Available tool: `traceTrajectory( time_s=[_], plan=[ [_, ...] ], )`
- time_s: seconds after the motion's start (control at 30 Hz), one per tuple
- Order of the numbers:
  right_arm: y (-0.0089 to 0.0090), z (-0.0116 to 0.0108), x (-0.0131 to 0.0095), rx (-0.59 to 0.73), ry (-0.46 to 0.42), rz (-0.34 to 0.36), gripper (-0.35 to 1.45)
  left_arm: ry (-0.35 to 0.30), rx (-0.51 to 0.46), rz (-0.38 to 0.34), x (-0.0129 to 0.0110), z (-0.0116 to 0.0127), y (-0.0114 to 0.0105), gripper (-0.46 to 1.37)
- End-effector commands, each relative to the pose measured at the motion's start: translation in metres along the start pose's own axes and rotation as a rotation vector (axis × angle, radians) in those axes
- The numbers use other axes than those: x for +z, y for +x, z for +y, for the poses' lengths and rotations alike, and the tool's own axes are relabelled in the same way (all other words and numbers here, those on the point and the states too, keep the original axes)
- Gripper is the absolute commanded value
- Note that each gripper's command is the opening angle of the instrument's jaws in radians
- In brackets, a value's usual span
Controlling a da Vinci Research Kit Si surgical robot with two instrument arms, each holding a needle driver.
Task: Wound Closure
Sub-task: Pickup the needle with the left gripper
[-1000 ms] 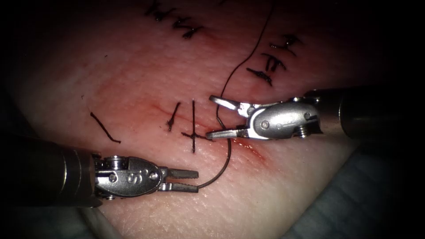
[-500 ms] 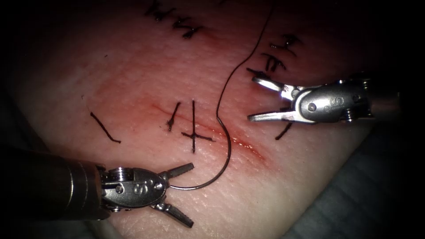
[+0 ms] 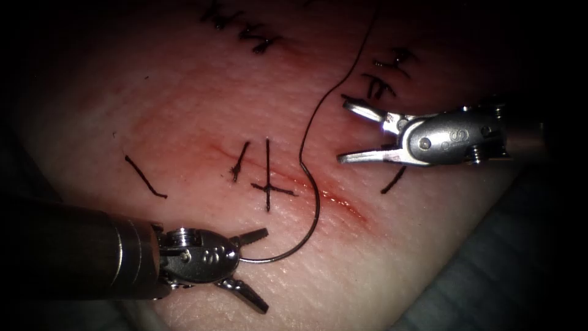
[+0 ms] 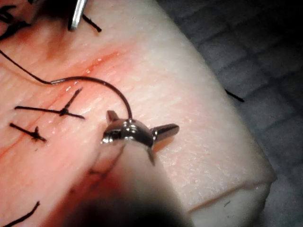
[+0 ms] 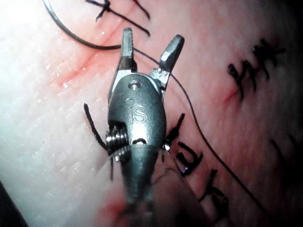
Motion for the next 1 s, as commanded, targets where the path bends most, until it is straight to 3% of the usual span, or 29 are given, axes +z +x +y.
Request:
traceTrajectory(
  time_s=[0.03,0.17,0.37,0.7,0.83,0.97,1.0],
  plan=[
    [0.0,0.0,0.0,0.0,0.002,0.0,0.91,-0.004,-0.003,-0.015,0.0004,-0.0001,0.0001,0.72],
    [0.0,0.0,-0.0001,-0.001,0.003,0.0,0.93,0.006,-0.012,-0.024,0.0017,-0.0002,-0.0002,0.58],
    [0.0002,-0.0003,-0.0003,-0.002,0.005,0.002,0.93,-0.005,-0.031,-0.092,0.0042,-0.0005,-0.0018,0.58],
    [0.0007,-0.0007,-0.0003,-0.004,0.007,0.005,0.95,-0.017,-0.065,-0.106,0.0063,-0.0013,-0.0038,0.51],
    [0.0008,-0.0008,-0.0003,-0.004,0.008,0.006,0.94,-0.027,-0.075,-0.111,0.0062,-0.0014,-0.0036,0.22],
    [0.0009,-0.0008,-0.0003,-0.004,0.008,0.006,0.95,-0.033,-0.084,-0.114,0.006,-0.0014,-0.0033,-0.31],
    [0.0009,-0.0008,-0.0003,-0.004,0.008,0.006,0.95,-0.032,-0.09,-0.111,0.006,-0.0015,-0.0033,-0.35]
  ],
)
